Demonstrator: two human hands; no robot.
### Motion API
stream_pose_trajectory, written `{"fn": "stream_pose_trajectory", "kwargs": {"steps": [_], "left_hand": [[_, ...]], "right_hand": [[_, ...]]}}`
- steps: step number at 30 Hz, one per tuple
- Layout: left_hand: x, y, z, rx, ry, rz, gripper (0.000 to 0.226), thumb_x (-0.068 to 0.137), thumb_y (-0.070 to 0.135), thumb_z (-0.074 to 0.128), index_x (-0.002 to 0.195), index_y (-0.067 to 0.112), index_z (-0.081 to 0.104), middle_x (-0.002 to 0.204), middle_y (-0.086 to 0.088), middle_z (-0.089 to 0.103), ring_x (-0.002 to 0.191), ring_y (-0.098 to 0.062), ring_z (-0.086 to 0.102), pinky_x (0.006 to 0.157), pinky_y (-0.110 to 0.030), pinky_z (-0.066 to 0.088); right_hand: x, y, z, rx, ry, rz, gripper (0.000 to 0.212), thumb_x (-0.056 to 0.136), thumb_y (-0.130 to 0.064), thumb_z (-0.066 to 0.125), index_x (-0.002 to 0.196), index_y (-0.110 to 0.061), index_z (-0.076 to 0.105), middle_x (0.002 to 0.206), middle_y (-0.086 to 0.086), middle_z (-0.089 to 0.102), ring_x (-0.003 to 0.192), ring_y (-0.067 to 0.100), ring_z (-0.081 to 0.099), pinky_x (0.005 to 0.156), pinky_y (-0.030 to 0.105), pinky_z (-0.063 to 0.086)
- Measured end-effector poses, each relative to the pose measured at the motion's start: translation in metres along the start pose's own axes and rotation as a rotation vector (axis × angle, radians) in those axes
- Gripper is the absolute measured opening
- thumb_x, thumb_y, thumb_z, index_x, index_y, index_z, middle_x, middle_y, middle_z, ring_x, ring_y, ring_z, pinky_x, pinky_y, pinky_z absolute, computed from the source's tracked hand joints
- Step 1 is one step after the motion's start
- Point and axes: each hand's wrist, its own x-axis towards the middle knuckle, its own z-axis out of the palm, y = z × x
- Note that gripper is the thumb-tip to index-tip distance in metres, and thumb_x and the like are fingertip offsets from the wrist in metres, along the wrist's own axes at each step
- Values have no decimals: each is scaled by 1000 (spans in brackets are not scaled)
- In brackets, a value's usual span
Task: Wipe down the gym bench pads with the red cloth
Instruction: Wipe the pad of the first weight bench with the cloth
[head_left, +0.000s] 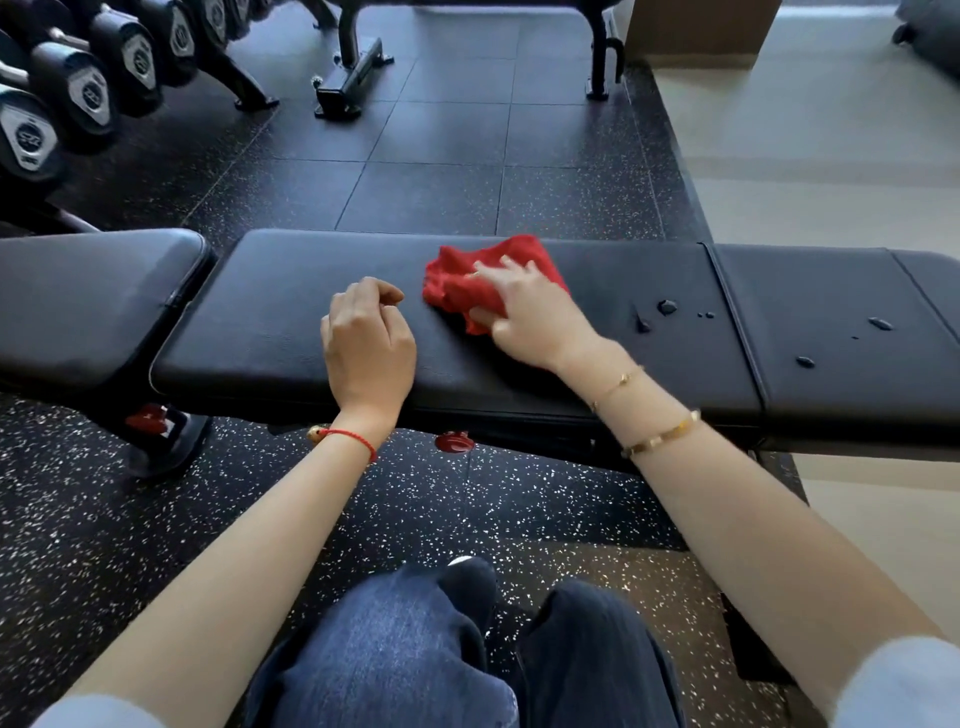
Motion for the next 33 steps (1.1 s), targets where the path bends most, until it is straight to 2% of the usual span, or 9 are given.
{"fn": "stream_pose_trajectory", "kwargs": {"steps": [5,8,13,17,20,24,27,30,33], "left_hand": [[0,-1,-2,-35,13,-8,27,84,4,40,98,9,63,102,-6,64,98,-25,56,92,-39,40],[-1,-1,-1,-25,-3,-3,26,86,4,41,97,10,63,100,-4,65,97,-24,55,91,-36,39],[-2,2,-1,-31,3,3,24,86,4,42,94,11,63,97,-4,66,93,-23,56,89,-34,40],[-1,3,-1,-42,19,-7,24,85,4,40,94,10,62,97,-6,64,94,-25,55,89,-39,42],[-2,3,-1,-43,33,-12,19,85,5,41,89,10,58,92,-3,58,92,-26,53,85,-40,42],[-1,2,-1,-61,49,-16,14,84,4,41,84,10,53,88,4,49,86,-24,52,81,-40,43],[-2,4,-2,-53,54,-23,12,84,4,42,83,11,52,88,1,51,85,-25,52,81,-42,44],[-3,6,-2,-38,49,-11,12,83,4,44,84,13,52,88,2,51,85,-26,53,82,-42,45],[-2,6,-1,-28,46,-4,11,84,5,45,85,13,52,89,1,51,87,-26,53,82,-43,45]], "right_hand": [[-49,9,-4,59,-45,-172,46,92,-25,58,137,-19,48,148,-3,42,143,20,27,119,33,14],[-36,34,-15,53,-22,-67,51,90,-25,60,139,-20,47,147,1,43,141,21,31,118,30,17],[22,36,-14,-9,70,111,47,91,-24,56,137,-25,47,140,16,49,134,33,38,113,39,21],[45,1,3,-55,4,-3,45,93,-26,52,138,-26,47,144,7,46,137,31,34,115,40,19],[19,-17,12,-5,-41,-113,51,91,-24,56,139,-14,45,147,7,43,141,27,29,117,36,14],[-20,-6,8,68,-73,-252,45,90,-25,60,134,-18,51,147,-2,44,142,22,29,119,33,14],[-7,15,-1,58,-48,-158,50,89,-25,61,137,-17,49,146,5,45,140,22,33,117,30,18],[32,17,-4,17,14,10,48,88,-26,61,135,-16,50,139,17,49,132,31,40,111,34,24],[67,-4,7,0,18,46,46,90,-25,57,133,-14,50,138,16,51,132,34,39,111,38,24]]}}
